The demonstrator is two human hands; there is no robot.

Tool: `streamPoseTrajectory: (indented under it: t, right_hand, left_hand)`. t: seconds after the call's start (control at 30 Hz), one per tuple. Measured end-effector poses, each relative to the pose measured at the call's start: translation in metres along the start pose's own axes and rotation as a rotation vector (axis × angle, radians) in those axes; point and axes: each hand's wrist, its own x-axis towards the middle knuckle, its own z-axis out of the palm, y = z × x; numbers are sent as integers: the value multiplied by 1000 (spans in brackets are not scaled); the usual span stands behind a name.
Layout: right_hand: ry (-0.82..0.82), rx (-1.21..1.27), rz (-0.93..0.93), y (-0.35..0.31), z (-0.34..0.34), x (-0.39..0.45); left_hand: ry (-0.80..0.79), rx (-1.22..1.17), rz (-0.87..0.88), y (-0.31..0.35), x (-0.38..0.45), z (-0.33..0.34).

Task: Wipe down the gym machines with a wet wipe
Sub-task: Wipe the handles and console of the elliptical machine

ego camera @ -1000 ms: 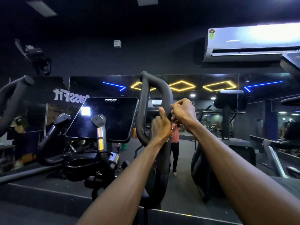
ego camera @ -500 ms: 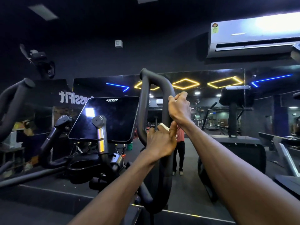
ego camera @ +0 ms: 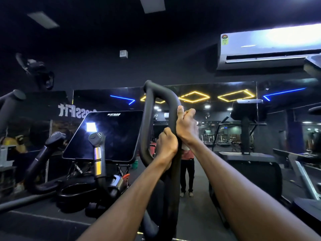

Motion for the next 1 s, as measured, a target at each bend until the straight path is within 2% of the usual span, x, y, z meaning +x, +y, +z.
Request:
streamPoseTrajectory:
  t: [0.07, 0.33, 0.5, 0.6, 0.7, 0.8, 0.9, 1.0]
  right_hand:
    - [19, -10, -11, 1, 2, 0]
    - [104, -87, -41, 7, 3, -2]
    - [155, -46, 0, 7, 7, -5]
    - [173, -42, 18, 5, 8, -4]
    - [173, -34, 16, 7, 9, -6]
    - [169, -76, -12, 9, 9, -6]
    - [159, -117, -22, 11, 10, -4]
    - [149, -136, -35, 13, 11, -3]
  left_hand:
    - [37, -53, -43, 15, 8, 3]
    - [-45, -226, -88, 95, 45, 8]
    - [-107, -118, -40, 69, 40, 7]
    - [-200, -126, -19, 53, 28, 3]
    - [-79, -140, -26, 71, 38, 8]
    - [-66, -296, -59, 93, 65, 15]
    - [15, -475, -175, 97, 113, 12]
    - [69, -530, -256, 105, 120, 6]
